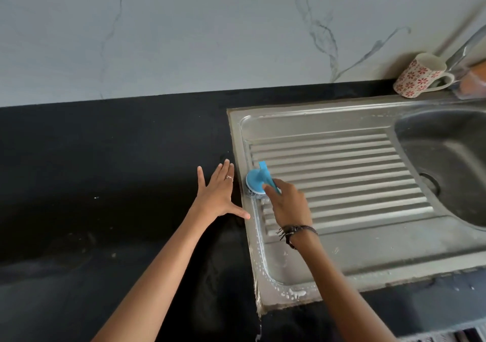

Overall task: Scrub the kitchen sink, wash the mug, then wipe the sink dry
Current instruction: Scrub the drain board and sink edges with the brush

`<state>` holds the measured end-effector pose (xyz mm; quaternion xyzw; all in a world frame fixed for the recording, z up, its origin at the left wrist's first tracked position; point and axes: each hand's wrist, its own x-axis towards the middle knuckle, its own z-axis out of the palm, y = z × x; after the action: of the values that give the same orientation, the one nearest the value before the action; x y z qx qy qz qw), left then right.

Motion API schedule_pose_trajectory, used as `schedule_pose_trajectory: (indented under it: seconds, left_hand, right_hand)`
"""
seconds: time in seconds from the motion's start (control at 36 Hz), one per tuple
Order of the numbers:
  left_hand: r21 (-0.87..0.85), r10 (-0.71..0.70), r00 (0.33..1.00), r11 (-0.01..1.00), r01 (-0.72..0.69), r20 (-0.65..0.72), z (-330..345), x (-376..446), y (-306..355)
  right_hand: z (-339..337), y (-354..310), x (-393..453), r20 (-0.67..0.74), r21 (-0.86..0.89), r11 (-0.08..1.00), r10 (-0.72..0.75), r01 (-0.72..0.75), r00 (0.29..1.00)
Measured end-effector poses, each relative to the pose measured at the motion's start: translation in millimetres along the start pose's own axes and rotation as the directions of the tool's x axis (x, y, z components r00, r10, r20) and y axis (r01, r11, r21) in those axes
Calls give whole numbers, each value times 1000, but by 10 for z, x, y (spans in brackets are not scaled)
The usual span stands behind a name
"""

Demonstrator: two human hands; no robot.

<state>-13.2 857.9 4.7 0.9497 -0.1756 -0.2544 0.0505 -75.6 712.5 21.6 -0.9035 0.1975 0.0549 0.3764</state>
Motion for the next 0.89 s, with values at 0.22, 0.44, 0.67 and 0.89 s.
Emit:
schedule_pose_trajectory:
  seconds: [0.22,0.44,0.67,0.89]
  left_hand:
    - [69,30,1000,997,-29,-5,-87,105,-13]
    - [147,39,999,988,-37,-13,-184,199,5]
    - [142,67,998,988,-64,-19,-176,253,-13]
    - [211,35,999,977,-40,31,-192,268,28]
  right_hand:
    - [57,-461,1000,-45,-72,997,10,-14,999]
    - [136,-632,1269,-83,-127,991,-40,30,996]
    - [114,-339,602,-83,-313,949,-60,31,995]
    - [117,-847,1516,-125,-371,926,-130,75,984]
